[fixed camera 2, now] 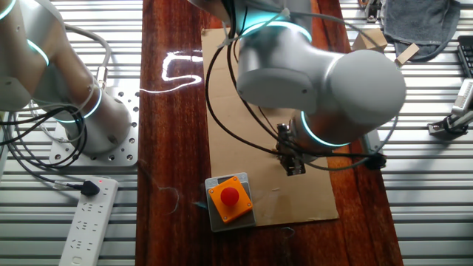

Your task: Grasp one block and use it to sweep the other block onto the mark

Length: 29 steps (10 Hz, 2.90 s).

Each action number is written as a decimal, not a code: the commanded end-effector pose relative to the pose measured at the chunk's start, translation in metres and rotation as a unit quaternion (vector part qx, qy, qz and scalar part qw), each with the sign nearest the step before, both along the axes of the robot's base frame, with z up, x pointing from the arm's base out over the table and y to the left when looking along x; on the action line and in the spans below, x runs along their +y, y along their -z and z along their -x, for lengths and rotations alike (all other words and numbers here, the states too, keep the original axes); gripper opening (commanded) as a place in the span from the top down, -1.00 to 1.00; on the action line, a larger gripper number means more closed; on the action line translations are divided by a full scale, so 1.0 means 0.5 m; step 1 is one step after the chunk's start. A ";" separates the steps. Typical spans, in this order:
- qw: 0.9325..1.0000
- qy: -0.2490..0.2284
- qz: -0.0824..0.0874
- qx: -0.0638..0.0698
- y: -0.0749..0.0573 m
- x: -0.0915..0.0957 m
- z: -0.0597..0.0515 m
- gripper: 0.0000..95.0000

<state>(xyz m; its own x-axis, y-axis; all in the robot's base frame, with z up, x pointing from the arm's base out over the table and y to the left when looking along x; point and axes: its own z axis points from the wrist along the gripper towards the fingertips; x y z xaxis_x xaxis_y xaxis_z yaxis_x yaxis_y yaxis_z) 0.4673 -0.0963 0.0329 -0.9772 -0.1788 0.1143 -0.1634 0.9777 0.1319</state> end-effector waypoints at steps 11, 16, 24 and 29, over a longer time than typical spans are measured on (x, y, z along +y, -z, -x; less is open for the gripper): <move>0.997 0.068 -0.019 0.021 0.016 0.010 0.008 1.00; 0.996 0.083 -0.030 0.026 0.022 0.014 0.005 1.00; 0.994 0.092 -0.040 0.030 0.024 0.015 0.003 1.00; 0.995 0.087 -0.038 0.030 0.023 0.016 0.003 1.00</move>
<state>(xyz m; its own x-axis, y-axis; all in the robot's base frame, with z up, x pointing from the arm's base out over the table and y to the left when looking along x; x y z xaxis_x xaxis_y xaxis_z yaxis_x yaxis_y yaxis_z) 0.4663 -0.0884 0.0210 -0.9858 -0.0175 0.1671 0.0186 0.9771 0.2122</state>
